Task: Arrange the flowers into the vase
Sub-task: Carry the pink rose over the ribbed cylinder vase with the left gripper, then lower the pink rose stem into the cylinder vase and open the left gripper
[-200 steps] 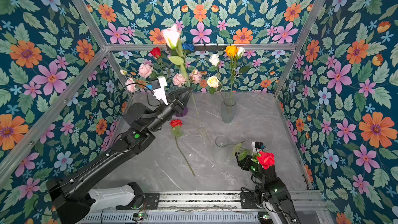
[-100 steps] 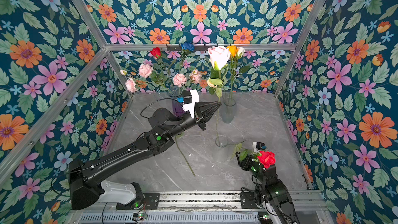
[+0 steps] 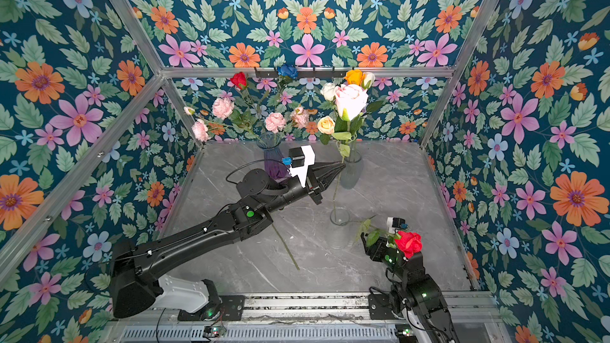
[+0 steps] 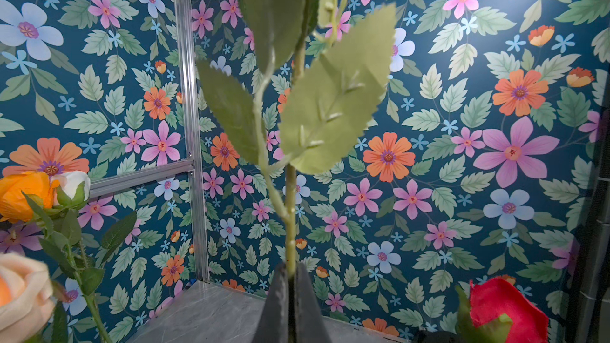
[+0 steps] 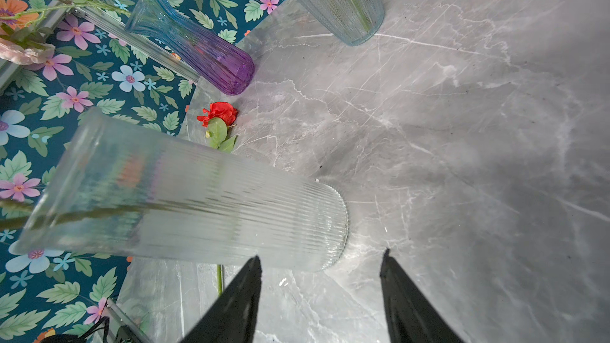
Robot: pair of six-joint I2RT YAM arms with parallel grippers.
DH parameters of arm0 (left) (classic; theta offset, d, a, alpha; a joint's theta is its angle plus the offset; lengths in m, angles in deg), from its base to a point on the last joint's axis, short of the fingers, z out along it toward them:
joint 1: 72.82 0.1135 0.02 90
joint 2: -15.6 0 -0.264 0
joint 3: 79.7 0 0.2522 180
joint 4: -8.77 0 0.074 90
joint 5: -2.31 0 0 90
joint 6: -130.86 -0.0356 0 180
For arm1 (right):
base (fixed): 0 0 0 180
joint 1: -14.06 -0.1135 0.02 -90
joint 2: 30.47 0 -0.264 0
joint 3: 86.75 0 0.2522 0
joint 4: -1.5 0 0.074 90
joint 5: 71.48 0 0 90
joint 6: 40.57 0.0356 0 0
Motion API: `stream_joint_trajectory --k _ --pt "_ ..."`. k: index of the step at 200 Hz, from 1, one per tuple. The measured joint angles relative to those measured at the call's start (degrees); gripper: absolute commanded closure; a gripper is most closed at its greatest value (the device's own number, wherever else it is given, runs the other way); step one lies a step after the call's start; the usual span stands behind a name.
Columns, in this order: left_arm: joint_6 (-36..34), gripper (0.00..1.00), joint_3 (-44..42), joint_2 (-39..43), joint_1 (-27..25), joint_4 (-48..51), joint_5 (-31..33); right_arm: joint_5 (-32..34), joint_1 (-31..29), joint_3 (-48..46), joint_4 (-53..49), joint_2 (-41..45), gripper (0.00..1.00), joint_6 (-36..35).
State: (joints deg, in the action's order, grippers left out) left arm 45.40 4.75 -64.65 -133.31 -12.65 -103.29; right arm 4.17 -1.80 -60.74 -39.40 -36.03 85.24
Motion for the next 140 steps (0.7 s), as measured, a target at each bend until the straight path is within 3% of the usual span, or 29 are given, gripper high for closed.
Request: stream_joint_trajectory --k 75,98,140 --pt "-0.35 1.0 -3.8 -1.9 -0.09 -1.31 1.46 0.0 0.0 0.0 0.0 0.0 0.41 0.0" --pt "1.05 0.87 -6.78 -2.12 -0.09 -3.04 2.27 0.0 0.0 0.0 0.0 0.0 0.41 0.0" --pt "4.11 0.77 -10.23 -3.04 -0.13 -5.31 2.23 0.0 0.0 0.0 0.0 -0.15 0.41 0.0"
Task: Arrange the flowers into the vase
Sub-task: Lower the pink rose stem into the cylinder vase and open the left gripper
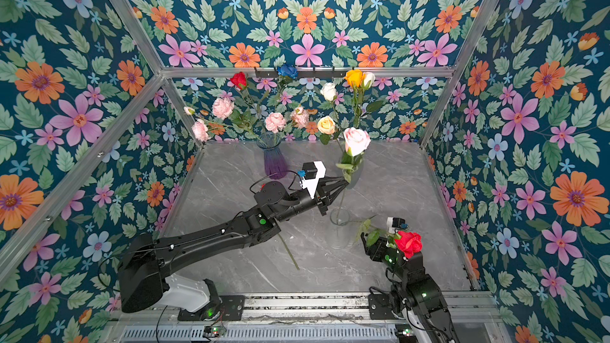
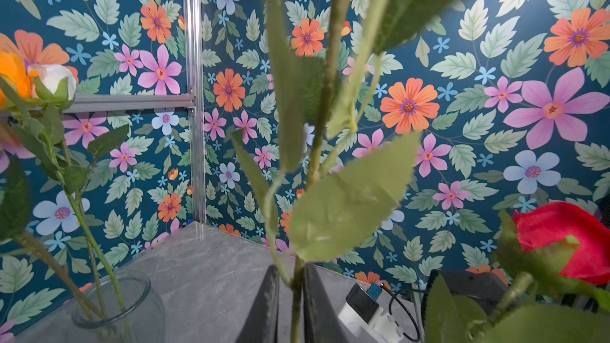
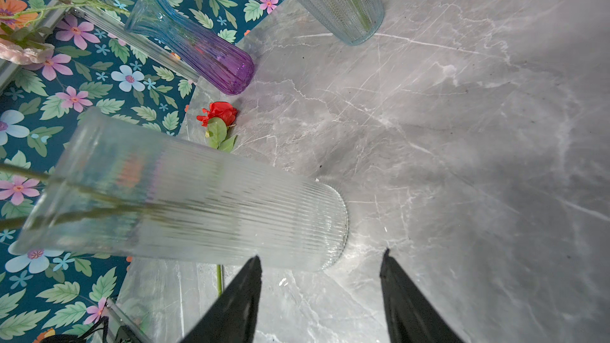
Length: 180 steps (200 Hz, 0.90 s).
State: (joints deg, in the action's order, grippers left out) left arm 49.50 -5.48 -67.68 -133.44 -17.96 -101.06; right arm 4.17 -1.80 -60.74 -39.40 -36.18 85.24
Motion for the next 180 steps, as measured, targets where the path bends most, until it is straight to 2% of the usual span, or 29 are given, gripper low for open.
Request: stream_joint_trajectory --k 10,30,42,79,114,137,180 --pt "0.39 0.71 -0.37 -0.11 0.0 0.0 -0.04 0.0 0.0 0.0 0.0 -0.09 0.41 0.0" --pt "1.55 0.53 -1.09 0.02 0.0 0.09 -0.24 0.02 0.0 0.0 0.0 -0.2 0.41 0.0" --pt "1.7 0.46 -1.6 0.48 0.0 0.39 -0.26 0.02 0.0 0.0 0.0 -0.28 0.41 0.0" --pt "1.6 0.43 -3.17 3.13 0.0 1.88 -0.11 0.02 0.02 0.0 0.0 -0.5 0.41 0.0" --pt "1.05 0.23 -4.66 5.35 0.0 4.61 0.85 0.02 0.0 0.0 0.0 -0.52 0.41 0.0" --pt "0.37 0.15 -4.7 5.57 0.0 6.67 1.09 0.02 0.02 0.0 0.0 -0.52 0.41 0.0" --pt "-0.26 0.15 -3.28 5.44 0.0 11.28 -0.59 0.02 0.0 0.0 0.0 -0.57 0.41 0.0"
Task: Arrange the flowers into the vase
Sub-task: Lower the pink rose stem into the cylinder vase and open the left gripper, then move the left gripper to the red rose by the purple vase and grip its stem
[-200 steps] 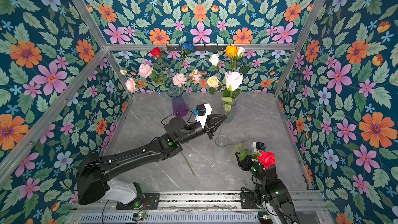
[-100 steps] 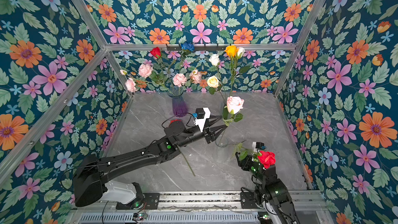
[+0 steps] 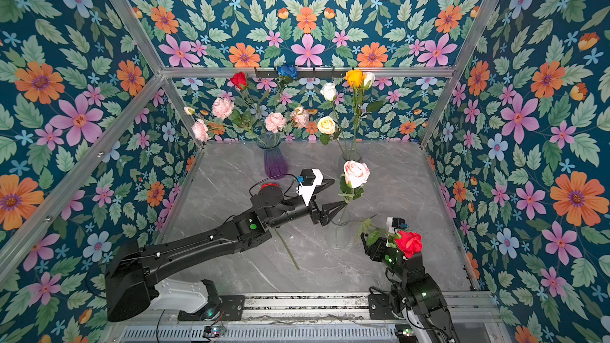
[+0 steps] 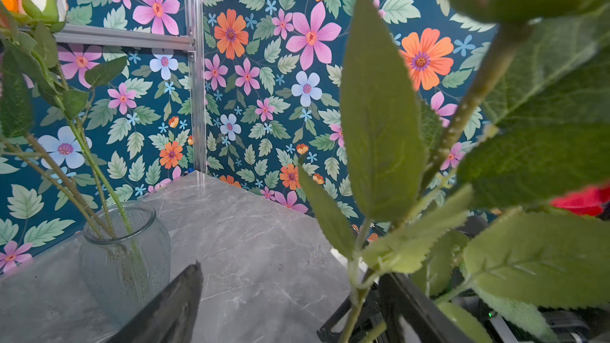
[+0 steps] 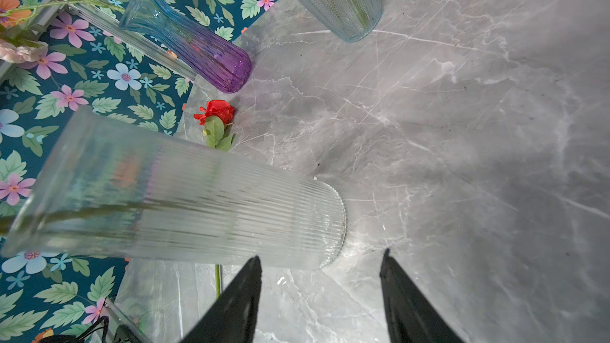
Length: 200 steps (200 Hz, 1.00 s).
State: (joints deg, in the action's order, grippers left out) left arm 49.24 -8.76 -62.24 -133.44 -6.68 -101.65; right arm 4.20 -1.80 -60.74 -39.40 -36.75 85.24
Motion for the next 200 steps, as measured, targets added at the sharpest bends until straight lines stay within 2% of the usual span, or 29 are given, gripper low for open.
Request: stream_joint_trajectory --k 96,140,164,200 --pt "-2.97 0.15 0.92 -2.43 0.0 6.54 -0.94 0.02 0.02 0.0 0.0 0.0 0.41 0.0" --pt "-4.04 0.15 -0.7 -0.55 0.0 6.8 -0.37 0.02 0.02 0.0 0.0 0.0 0.41 0.0" --pt "-4.22 0.19 -2.03 0.85 0.11 6.86 2.47 0.02 0.0 0.0 0.0 0.0 0.41 0.0" --pt "-0.76 0.27 -5.62 2.01 1.9 7.48 11.34 0.02 0.0 0.0 0.0 0.0 0.41 0.0"
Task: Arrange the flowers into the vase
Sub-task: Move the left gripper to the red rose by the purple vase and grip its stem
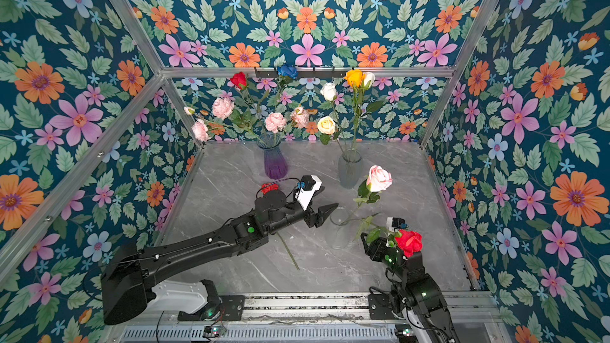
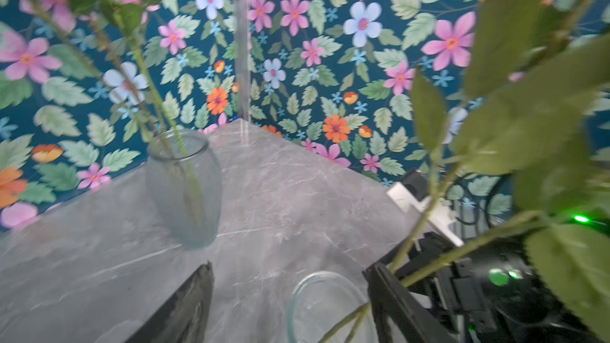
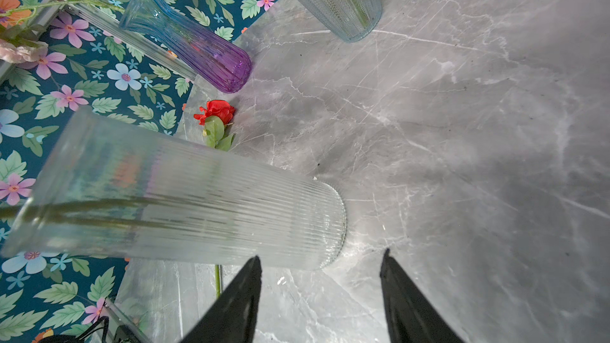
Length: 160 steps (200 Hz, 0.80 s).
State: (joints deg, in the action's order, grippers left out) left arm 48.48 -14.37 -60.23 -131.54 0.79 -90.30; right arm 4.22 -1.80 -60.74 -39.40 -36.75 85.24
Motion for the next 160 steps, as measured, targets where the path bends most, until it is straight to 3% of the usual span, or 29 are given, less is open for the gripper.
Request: stream_joint_trajectory --k 24,73,126,160 --pt "5.4 0.29 -3.98 1.6 4.66 1.2 3.93 -0.02 0.0 0.0 0.0 0.0 0.41 0.0" --pt "18.12 0.51 -12.63 4.02 17.51 6.47 7.21 -0.02 0.0 0.0 0.0 0.0 0.41 0.0" --pt "23.65 0.5 -14.05 -0.48 23.04 16.81 16.06 -0.04 0.0 0.0 0.0 0.0 0.41 0.0" --pt "23.91 0.49 -14.64 -5.2 24.41 17.97 17.77 -0.04 0.0 0.0 0.0 0.0 0.41 0.0"
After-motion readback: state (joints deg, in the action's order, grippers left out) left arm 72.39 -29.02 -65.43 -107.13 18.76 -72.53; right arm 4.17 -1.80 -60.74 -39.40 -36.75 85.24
